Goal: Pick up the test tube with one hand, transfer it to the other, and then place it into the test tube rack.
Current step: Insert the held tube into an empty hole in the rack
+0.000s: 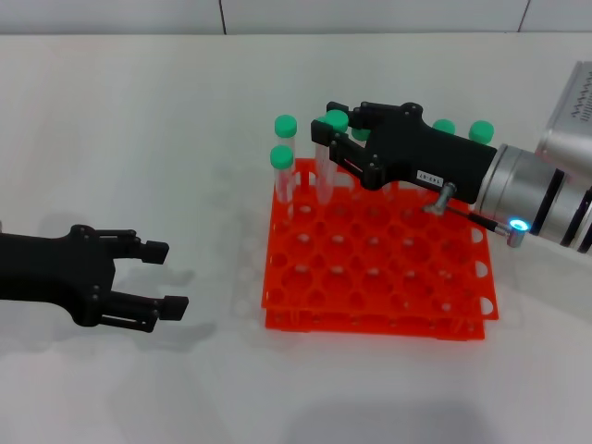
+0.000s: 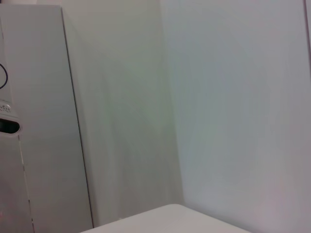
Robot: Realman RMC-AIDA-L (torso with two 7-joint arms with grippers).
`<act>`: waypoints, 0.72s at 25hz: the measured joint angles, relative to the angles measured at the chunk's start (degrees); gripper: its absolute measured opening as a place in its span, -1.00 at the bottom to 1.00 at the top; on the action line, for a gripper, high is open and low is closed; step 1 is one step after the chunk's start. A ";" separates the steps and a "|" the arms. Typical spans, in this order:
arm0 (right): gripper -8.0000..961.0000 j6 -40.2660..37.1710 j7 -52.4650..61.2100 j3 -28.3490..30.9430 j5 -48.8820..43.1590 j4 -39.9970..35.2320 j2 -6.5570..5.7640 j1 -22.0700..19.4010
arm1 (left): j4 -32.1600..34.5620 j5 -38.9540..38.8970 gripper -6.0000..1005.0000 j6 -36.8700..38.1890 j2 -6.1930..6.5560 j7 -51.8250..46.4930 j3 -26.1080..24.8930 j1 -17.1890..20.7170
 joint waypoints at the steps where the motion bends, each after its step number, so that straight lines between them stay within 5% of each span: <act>1: -0.43 0.00 0.00 -0.02 0.00 0.01 0.00 -0.02 | -0.04 0.17 0.74 0.00 0.00 0.01 0.00 -0.08; 18: -0.43 -0.02 -0.86 -1.07 1.49 1.47 0.00 -0.06 | -0.29 0.95 0.74 0.00 -0.09 0.10 0.02 -0.50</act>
